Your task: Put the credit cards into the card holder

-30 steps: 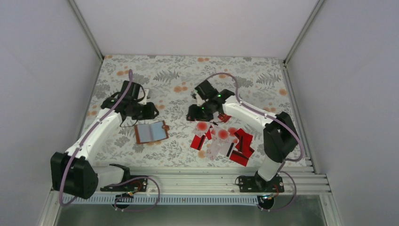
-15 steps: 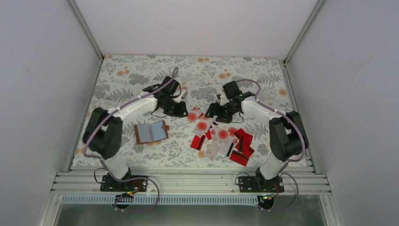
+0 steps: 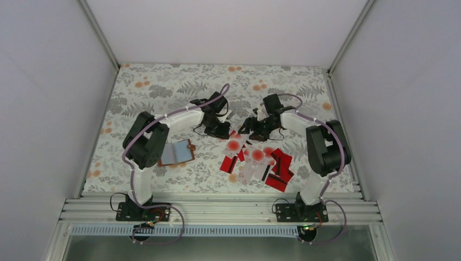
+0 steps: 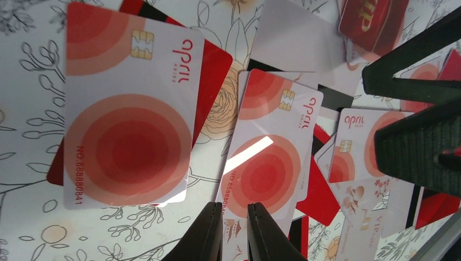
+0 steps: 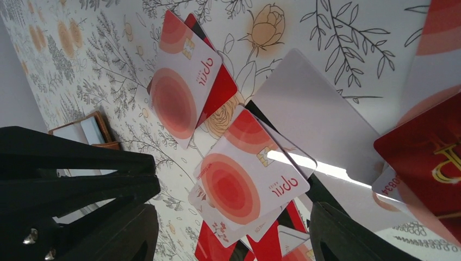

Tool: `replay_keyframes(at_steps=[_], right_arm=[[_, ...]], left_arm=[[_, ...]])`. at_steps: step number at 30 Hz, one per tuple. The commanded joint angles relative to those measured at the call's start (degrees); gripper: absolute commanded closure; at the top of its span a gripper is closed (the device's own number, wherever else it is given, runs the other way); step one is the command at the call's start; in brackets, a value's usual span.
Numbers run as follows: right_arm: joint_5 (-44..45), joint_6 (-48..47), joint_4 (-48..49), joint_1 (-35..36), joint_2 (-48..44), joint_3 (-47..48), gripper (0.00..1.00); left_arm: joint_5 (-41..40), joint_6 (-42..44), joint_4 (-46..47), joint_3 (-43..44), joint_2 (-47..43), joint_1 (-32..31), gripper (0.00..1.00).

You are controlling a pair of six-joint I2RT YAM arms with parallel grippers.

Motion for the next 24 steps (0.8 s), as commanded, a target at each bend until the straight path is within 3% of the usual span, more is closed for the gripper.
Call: replay_keyframes(at_steps=[1, 24], right_arm=[[-2.55, -1.37, 1.74, -0.76, 1.65, -0.52, 0.29], [-4.38, -0.37, 4.44, -0.86, 5.96, -1.51, 0.3]], left_arm=[[-1.11, 0.94, -1.91, 1.2, 1.53, -0.82, 0.87], [-5.04, 1.35, 1.96, -5.06, 6.73, -2.14, 0.92]])
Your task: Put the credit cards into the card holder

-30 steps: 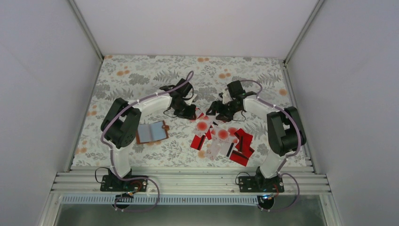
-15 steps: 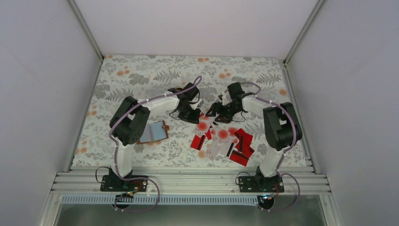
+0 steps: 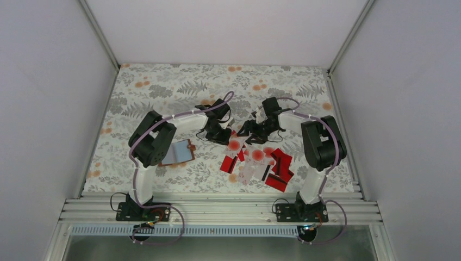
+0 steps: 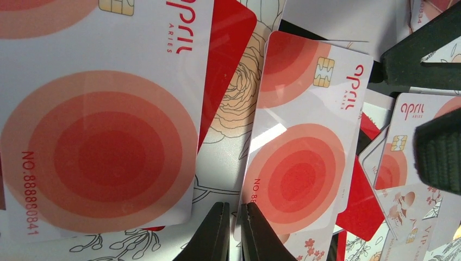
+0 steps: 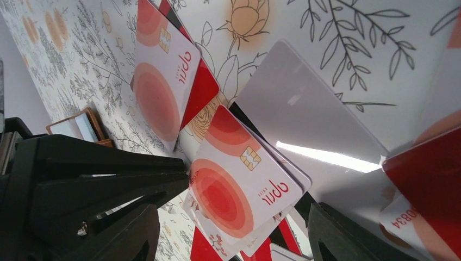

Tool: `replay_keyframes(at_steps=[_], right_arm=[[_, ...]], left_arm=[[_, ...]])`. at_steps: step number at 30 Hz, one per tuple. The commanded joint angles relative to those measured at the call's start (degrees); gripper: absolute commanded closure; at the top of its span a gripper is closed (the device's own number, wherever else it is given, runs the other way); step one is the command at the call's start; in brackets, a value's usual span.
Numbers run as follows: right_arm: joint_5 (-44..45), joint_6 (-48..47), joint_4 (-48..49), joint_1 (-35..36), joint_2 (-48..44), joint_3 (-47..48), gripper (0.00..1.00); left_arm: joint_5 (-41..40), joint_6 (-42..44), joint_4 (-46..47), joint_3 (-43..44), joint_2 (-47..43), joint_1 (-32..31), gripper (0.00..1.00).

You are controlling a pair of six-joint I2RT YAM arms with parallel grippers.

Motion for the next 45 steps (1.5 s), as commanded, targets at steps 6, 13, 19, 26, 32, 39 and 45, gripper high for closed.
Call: replay_keyframes(at_steps=[6, 13, 19, 26, 32, 39, 45], right_arm=[[-1.47, 0.34, 1.8, -0.24, 2.43, -0.04, 0.3], [-3.97, 1.33, 3.34, -0.26, 3.46, -0.59, 0.31], [-6.47, 3.13, 5.04, -0.26, 4.05, -0.9, 0.32], [-9.03, 4.66, 7.28, -0.28, 3.39, -1.85, 0.33], [-13.15, 4.77, 8.79, -0.29, 1.64, -2.06, 0.34], [-15.75, 4.1, 9.12, -0.29, -0.57, -2.47, 0.34], [-15.84, 3.11, 8.03, -0.29, -2.1, -2.68, 0.35]], left_arm=[[-3.11, 1.99, -0.3, -1.74, 3.15, -0.2, 0.92], [0.04, 4.63, -0.29, 3.13, 5.77, -0.21, 0.91], [6.27, 7.48, 0.84, 6.13, 8.13, -0.2, 0.91], [12.98, 7.54, 4.31, 4.6, 7.94, -0.18, 0.91], [16.19, 6.95, 6.52, 2.95, 7.75, -0.2, 0.91], [16.57, 6.84, 7.04, 2.66, 7.48, 0.13, 0.91], [16.37, 6.28, 7.29, 2.49, 7.13, 0.71, 0.91]])
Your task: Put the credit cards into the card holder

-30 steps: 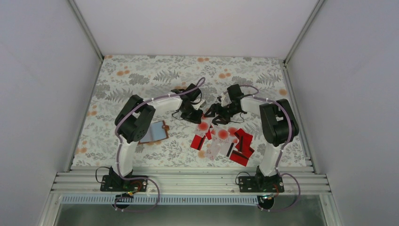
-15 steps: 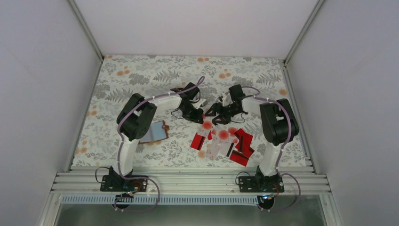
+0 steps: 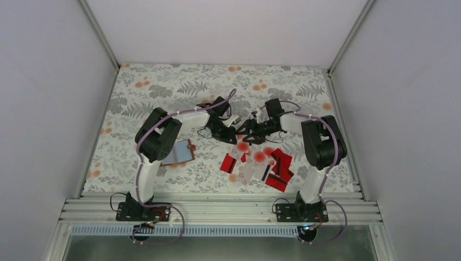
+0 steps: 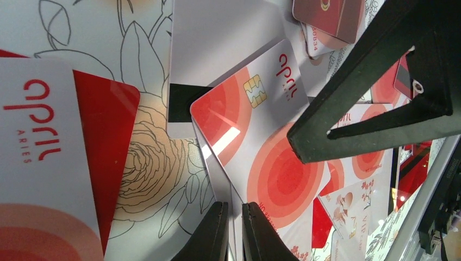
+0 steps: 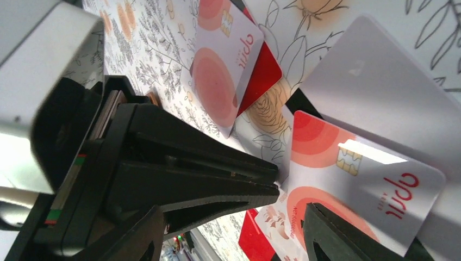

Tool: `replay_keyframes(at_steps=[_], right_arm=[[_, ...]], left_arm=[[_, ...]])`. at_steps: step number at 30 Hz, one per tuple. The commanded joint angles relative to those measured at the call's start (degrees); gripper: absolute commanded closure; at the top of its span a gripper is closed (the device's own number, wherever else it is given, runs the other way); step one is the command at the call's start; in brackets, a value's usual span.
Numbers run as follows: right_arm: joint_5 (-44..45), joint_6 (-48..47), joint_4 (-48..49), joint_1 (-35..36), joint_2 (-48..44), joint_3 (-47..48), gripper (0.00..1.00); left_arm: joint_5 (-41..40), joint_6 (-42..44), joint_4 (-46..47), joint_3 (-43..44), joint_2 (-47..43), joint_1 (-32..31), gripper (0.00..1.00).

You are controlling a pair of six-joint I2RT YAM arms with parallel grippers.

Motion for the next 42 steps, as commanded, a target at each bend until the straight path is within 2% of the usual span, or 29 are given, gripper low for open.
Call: replay_keyframes(at_steps=[1, 5, 11, 17, 20, 21, 22, 25, 29, 32, 37, 42], right_arm=[[-2.13, -2.1, -0.77, 1.0, -3.58, 0.57, 0.35], [6.51, -6.34, -9.67, 0.88, -6.56, 4.15, 0.35], [17.64, -8.09, -16.98, 0.23, -11.06, 4.55, 0.35], [19.86, -6.51, -16.13, -0.27, -11.94, 1.45, 0.35], [20.32, -6.15, -16.32, -0.22, -11.28, 1.73, 0.36], [20.43, -6.06, -16.39, -0.07, -11.17, 1.98, 0.36], [20.71, -5.9, -16.47, 0.14, -11.09, 2.11, 0.36], [21.72, -5.96, -17.15, 0.76, -11.14, 2.78, 0.36], [22.81, -6.26, -18.09, 0.81, -11.69, 2.61, 0.36], [23.69, -6.98, -19.34, 0.79, -11.99, 2.5, 0.35], [26.84, -7.4, -21.73, 0.74, -15.63, 1.93, 0.34], [37.08, -5.21, -24.82, -1.53, -20.61, 1.43, 0.31]], left_arm=[[0.59, 0.24, 1.98, -0.79, 1.32, -0.79, 0.91], [-2.37, -0.23, 1.08, -0.28, -2.58, -0.37, 0.91], [-9.55, -0.65, -2.73, 0.08, -9.16, -0.01, 0.91], [-15.62, -0.91, -5.6, -0.01, -12.5, -0.16, 0.89], [-23.05, -2.53, -6.4, -0.72, -13.78, -0.53, 0.88], [-25.8, -2.86, -7.15, -0.67, -14.26, -0.54, 0.84], [-28.47, -2.68, -8.06, -0.4, -14.24, -0.54, 0.75], [-33.87, 0.11, -10.48, 1.18, -13.17, -0.54, 0.57], [-35.14, 4.99, -12.66, 5.1, -10.63, -0.62, 0.3], [-34.75, 7.43, -12.61, 7.21, -8.3, -0.99, 0.17], [-35.91, 9.85, -14.32, 12.16, -3.04, -1.96, 0.13], [-34.5, 9.34, -14.52, 15.93, -0.61, -2.75, 0.13]])
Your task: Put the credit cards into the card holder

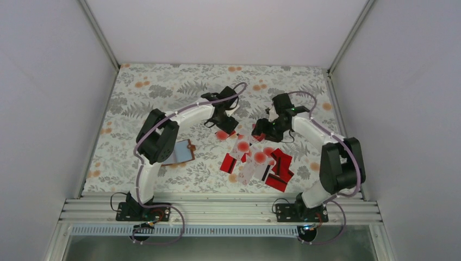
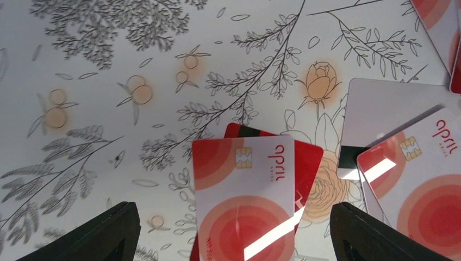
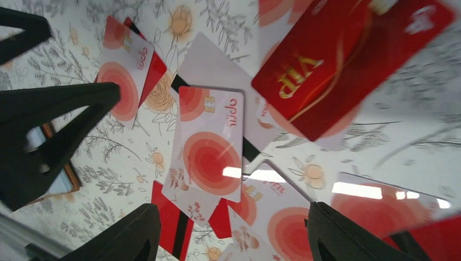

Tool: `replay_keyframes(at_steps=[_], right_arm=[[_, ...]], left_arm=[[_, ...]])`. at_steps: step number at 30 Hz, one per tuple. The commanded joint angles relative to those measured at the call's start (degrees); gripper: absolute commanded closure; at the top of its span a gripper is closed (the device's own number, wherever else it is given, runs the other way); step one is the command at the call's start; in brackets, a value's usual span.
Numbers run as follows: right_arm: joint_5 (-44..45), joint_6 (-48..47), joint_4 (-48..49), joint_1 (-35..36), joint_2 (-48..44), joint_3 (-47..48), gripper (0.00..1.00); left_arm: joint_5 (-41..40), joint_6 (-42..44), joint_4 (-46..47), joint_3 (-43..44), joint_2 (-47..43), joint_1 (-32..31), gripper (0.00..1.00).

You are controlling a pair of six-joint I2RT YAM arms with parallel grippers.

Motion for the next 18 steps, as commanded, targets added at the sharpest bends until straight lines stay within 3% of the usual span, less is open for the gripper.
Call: replay_keyframes(at_steps=[1, 9, 12, 18], right_arm=[[9.79, 1.12, -3.66, -2.22, -5.63, -0.58, 0.31], [6.27, 0.11, -2.77, -6.78, -6.02, -4.71, 0.3], [1.45, 1.46, -0.45, -9.75, -5.88, -5.85, 0.3], [1.03, 4.9, 0.15, -11.19, -1.18, -1.81, 0.26]], left_arm=[[1.71, 0.44, -0.87, 3.97, 1.08, -0.99, 0.14], [11.38, -9.88, 3.65, 0.33, -0.86, -2.26, 0.3], [15.04, -11.4, 6.27, 0.88, -0.46, -2.43, 0.32], [16.43, -10.84, 7.36, 8.03, 3.49, -3.21, 0.32]])
